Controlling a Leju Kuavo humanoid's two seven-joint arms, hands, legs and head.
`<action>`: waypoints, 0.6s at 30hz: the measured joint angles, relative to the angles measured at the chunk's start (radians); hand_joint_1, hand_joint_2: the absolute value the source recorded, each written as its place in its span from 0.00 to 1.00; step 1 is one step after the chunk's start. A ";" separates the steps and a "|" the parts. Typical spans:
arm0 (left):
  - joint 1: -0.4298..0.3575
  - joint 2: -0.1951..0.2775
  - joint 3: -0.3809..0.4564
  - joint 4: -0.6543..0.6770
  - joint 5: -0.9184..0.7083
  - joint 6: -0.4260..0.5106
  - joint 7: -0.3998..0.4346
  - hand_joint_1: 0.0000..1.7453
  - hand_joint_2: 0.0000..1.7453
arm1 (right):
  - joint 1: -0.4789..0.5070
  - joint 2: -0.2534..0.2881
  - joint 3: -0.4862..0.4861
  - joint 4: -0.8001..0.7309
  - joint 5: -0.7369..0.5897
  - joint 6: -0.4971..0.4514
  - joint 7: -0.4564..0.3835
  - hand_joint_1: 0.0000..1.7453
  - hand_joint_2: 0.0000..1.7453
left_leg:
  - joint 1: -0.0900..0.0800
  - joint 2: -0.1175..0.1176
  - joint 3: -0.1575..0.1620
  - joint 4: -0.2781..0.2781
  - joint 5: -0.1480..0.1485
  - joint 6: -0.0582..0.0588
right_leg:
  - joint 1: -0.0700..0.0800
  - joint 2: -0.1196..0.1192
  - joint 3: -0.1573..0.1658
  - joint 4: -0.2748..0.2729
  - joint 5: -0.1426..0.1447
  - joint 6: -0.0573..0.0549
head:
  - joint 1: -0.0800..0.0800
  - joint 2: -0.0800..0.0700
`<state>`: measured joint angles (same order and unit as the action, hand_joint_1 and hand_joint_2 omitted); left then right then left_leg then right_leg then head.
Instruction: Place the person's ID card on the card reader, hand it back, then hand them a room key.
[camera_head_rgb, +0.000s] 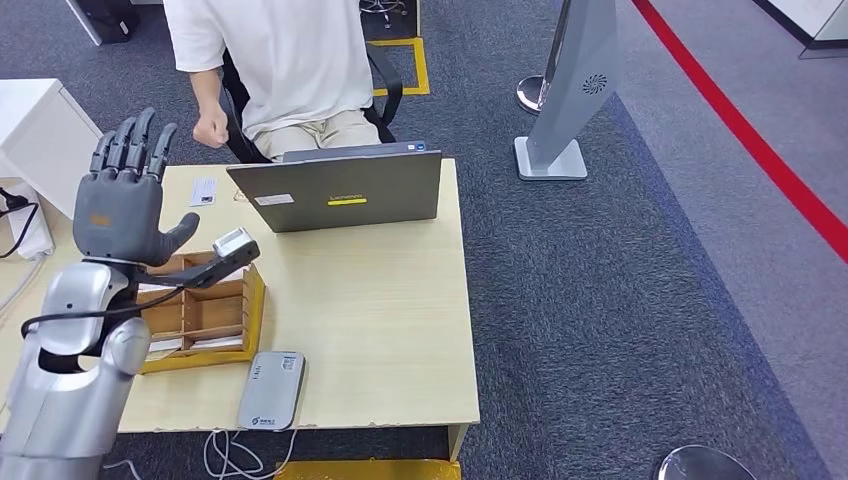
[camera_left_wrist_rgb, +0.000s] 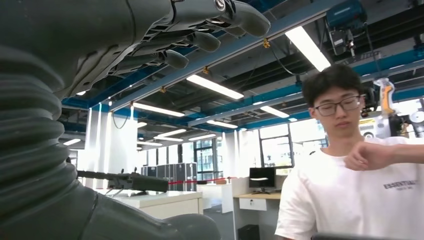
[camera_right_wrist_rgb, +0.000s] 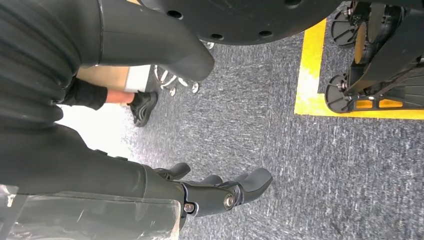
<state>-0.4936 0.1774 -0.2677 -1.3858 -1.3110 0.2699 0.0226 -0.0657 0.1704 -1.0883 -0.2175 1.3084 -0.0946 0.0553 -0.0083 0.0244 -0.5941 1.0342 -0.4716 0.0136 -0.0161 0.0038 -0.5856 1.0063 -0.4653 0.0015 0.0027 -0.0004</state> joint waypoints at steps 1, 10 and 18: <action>0.038 0.007 -0.003 -0.040 0.000 0.000 0.001 0.00 1.00 | 0.001 0.001 -0.006 0.000 -0.005 -0.001 -0.001 0.00 1.00 | 0.000 0.000 0.000 0.000 0.000 0.000 | 0.000 0.000 0.000 0.000 0.000 0.000 | 0.000 0.000; 0.344 0.074 -0.005 -0.275 -0.012 -0.011 0.011 0.00 1.00 | 0.006 0.013 -0.056 -0.002 -0.042 -0.012 0.001 0.00 1.00 | 0.000 -0.001 0.000 0.000 0.000 0.000 | 0.000 -0.001 0.000 0.000 -0.001 -0.001 | 0.000 0.000; 0.516 0.077 0.028 -0.336 -0.001 -0.029 0.022 0.00 1.00 | 0.009 0.021 -0.085 -0.007 -0.055 -0.017 0.001 0.00 1.00 | 0.000 -0.001 0.000 0.000 -0.001 0.000 | 0.000 -0.002 0.000 0.000 -0.002 0.000 | 0.000 0.000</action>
<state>0.0222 0.2543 -0.2395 -1.7217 -1.3116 0.2404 0.0450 -0.0563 0.1917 -1.1729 -0.2244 1.2534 -0.1118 0.0559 -0.0079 0.0232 -0.5946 1.0338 -0.4724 0.0140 -0.0161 0.0019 -0.5853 1.0063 -0.4672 0.0015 0.0030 -0.0004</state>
